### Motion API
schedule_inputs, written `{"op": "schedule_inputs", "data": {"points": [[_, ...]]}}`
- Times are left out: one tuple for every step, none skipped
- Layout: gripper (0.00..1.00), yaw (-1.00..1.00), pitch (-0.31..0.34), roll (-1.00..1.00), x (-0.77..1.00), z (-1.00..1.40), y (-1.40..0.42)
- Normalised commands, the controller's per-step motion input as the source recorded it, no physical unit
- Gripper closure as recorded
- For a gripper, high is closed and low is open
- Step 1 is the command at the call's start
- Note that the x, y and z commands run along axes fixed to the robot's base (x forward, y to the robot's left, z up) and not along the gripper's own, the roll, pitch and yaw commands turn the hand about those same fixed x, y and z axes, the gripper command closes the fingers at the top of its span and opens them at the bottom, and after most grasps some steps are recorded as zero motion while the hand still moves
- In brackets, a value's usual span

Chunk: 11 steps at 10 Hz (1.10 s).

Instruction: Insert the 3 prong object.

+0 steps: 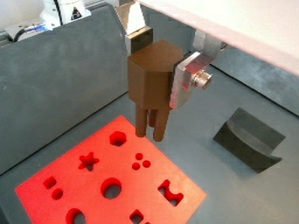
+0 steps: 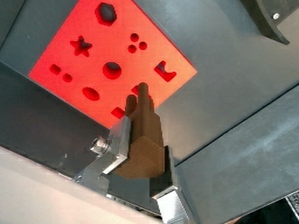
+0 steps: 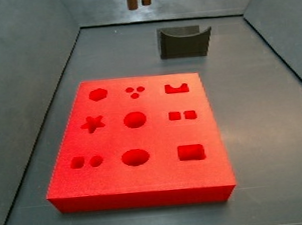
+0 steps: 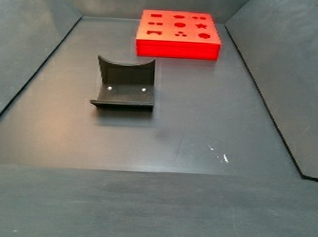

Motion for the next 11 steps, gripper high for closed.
{"op": "schedule_inputs", "data": {"points": [[1.0, 0.0, 0.0, 0.0, 0.0, -0.11, 0.05], [1.0, 0.49, -0.029, 0.0, 0.16, -0.21, 0.19], [1.0, 0.83, -0.067, 0.05, 0.12, -0.32, 0.04], [1.0, 0.97, -0.053, 0.04, 0.0, -0.35, 0.0], [1.0, 1.0, -0.036, 0.0, 0.0, -0.46, 0.0], [1.0, 0.99, -0.021, 0.07, 0.0, -0.48, 0.0], [1.0, 0.96, -0.026, 0.13, 0.0, -0.47, 0.0], [1.0, 0.81, -0.01, 0.28, 0.0, -0.32, 0.0], [1.0, 0.57, 0.0, 0.25, -0.05, -0.24, 0.0], [1.0, 0.55, 0.0, 0.23, -0.03, -0.25, 0.0], [1.0, 0.36, -0.034, 0.11, -0.06, 0.0, -0.03]]}}
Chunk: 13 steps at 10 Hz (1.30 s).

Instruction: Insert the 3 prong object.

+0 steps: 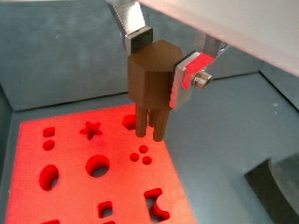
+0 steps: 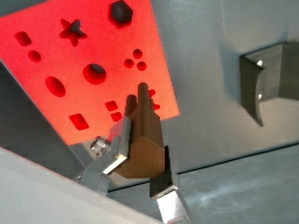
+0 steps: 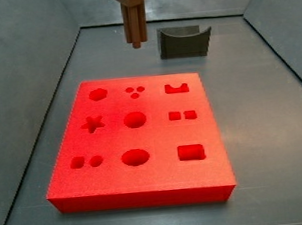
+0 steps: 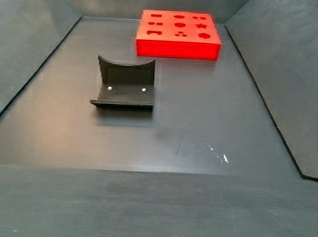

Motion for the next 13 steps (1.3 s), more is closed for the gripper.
{"op": "schedule_inputs", "data": {"points": [[1.0, 0.0, 0.0, 0.0, -0.01, -0.03, 0.0], [1.0, -0.19, 0.08, -0.12, 0.16, -0.35, 0.02], [1.0, -0.35, 0.181, -0.15, 0.33, -0.43, 0.03], [1.0, -0.41, 0.243, -0.2, 0.36, -0.41, 0.07], [1.0, -0.31, 0.224, -0.14, 0.32, -0.35, 0.0], [1.0, -0.13, 0.126, 0.02, 0.03, -0.21, 0.0], [1.0, -0.05, 0.06, 0.02, 0.0, -0.14, 0.0], [1.0, -0.01, 0.03, 0.05, 0.0, -0.2, 0.0], [1.0, 0.0, 0.009, 0.0, 0.0, -0.32, 0.0], [1.0, 0.19, 0.0, 0.0, -0.02, -0.47, 0.0], [1.0, 0.28, -0.01, 0.0, -0.19, -0.37, 0.0], [1.0, 0.34, -0.039, 0.0, -0.15, -0.31, 0.0], [1.0, 0.33, -0.043, 0.0, -0.13, -0.25, 0.0]]}}
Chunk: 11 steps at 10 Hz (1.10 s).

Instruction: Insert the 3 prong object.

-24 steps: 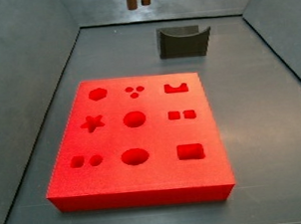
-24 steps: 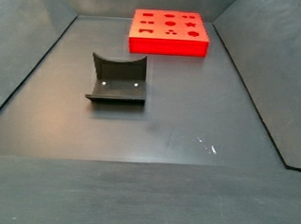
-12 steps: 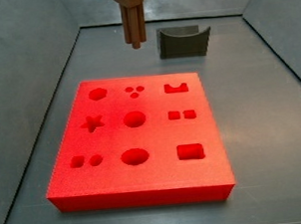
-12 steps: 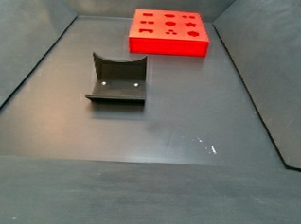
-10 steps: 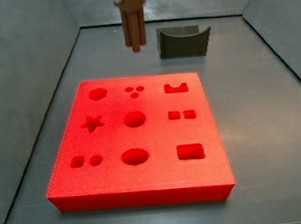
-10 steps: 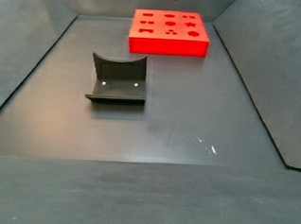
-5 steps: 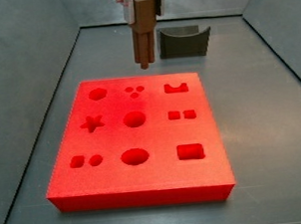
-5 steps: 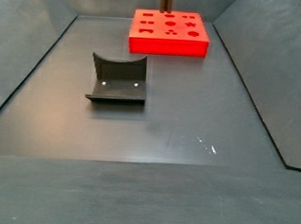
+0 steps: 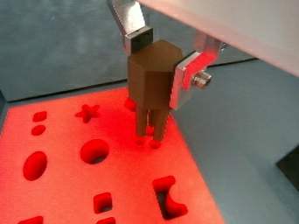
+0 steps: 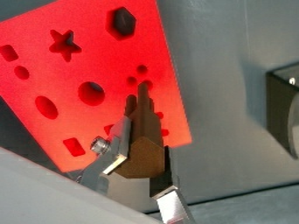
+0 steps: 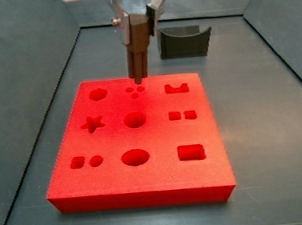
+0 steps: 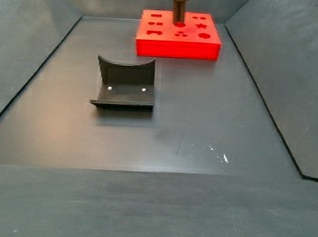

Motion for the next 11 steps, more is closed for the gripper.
{"op": "schedule_inputs", "data": {"points": [[1.0, 0.33, -0.097, -0.02, -0.17, -0.11, 0.05], [1.0, 0.27, -0.079, 0.0, -0.03, -0.06, 0.0], [1.0, 0.0, 0.0, 0.0, 0.0, 0.0, 0.0], [1.0, 0.0, 0.0, 0.06, 0.02, -0.05, 0.0], [1.0, 0.0, 0.013, 0.11, 0.1, -0.14, 0.0], [1.0, 0.0, 0.079, 0.14, 0.21, -0.21, -0.01], [1.0, 0.0, 0.027, 0.17, 0.15, -0.21, 0.0], [1.0, 0.0, 0.0, 0.2, 0.08, -0.19, 0.0], [1.0, 0.0, 0.0, 0.12, 0.0, -0.16, -0.03], [1.0, -0.01, 0.0, 0.11, 0.0, -0.17, -0.03], [1.0, -0.07, 0.0, 0.07, -0.09, -0.16, 0.0]]}}
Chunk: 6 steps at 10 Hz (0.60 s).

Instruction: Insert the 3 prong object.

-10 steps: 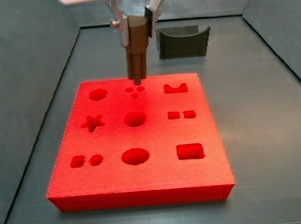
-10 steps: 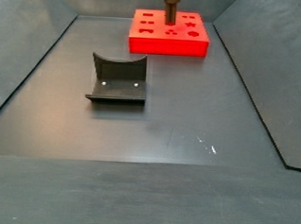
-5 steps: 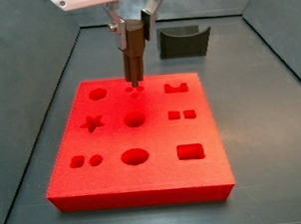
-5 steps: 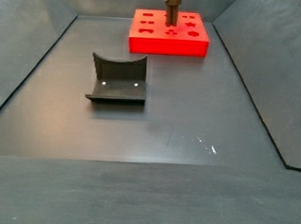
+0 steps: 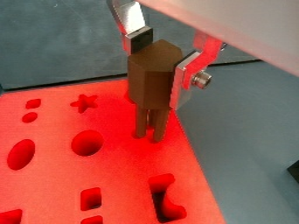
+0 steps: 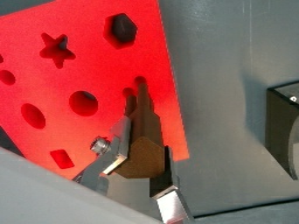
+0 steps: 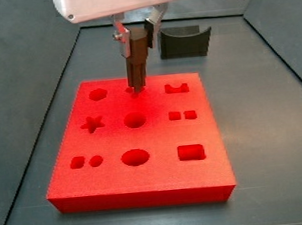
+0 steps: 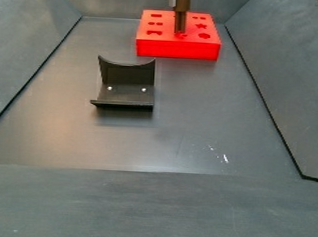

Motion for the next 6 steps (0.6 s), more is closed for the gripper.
{"op": "schedule_inputs", "data": {"points": [[1.0, -0.01, -0.027, 0.03, -0.14, -0.12, -0.02], [1.0, 0.0, -0.066, 0.04, -0.12, -0.11, -0.06], [1.0, 0.0, -0.064, 0.04, -0.05, -0.12, -0.06], [1.0, 0.0, -0.036, 0.1, 0.0, -0.18, -0.12], [1.0, 0.03, -0.007, 0.16, 0.16, -0.19, -0.1], [1.0, 0.05, -0.006, 0.15, 0.19, -0.21, -0.03]]}}
